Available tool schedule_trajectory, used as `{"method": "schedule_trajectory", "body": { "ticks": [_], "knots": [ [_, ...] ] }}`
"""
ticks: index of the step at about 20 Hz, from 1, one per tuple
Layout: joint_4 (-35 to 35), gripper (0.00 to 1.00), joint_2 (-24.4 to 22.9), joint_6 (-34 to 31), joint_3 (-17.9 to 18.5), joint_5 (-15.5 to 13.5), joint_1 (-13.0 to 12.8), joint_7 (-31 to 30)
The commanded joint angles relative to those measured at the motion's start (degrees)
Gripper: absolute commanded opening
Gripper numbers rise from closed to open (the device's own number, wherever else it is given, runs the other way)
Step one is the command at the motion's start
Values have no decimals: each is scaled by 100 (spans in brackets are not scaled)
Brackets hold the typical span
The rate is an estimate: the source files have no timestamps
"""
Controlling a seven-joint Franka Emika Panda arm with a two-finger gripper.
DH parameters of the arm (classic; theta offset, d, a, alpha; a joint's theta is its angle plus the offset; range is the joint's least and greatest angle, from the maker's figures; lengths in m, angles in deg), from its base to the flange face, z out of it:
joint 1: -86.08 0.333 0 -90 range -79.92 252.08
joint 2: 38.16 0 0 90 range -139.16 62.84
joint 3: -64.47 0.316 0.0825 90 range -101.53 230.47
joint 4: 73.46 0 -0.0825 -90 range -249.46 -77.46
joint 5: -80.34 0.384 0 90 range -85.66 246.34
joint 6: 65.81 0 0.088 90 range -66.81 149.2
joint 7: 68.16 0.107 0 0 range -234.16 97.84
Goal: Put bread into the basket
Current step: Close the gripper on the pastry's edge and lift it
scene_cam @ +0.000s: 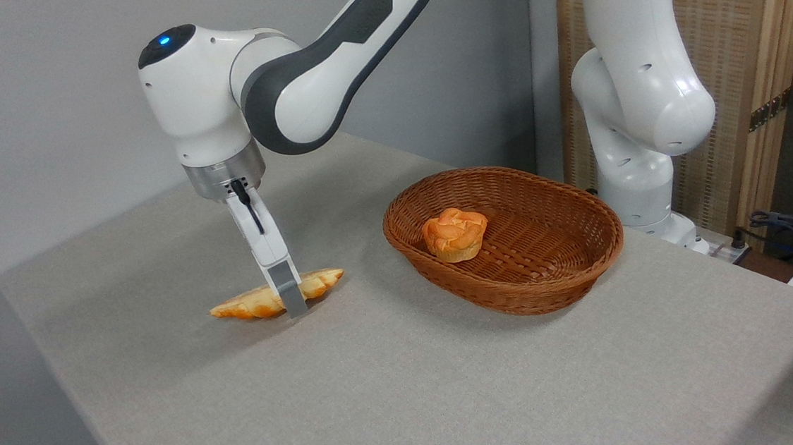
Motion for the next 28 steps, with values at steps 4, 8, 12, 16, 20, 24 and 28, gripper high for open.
{"method": "schedule_trajectory", "body": {
  "ticks": [4, 8, 12, 16, 20, 24, 28],
  "knots": [
    [23, 25, 3, 132, 3, -7, -7, 84],
    [32, 22, -14, 123, 3, -7, -7, 75],
    [32, 22, -14, 97, -6, -7, -7, 75],
    [58, 22, -58, 62, -6, -7, -7, 75],
    [286, 25, -382, -297, -6, -59, -7, -100],
    [375, 27, -918, -912, -6, -68, -7, -503],
    [349, 27, -1428, -1738, 38, -59, 10, -863]
  ]
}}
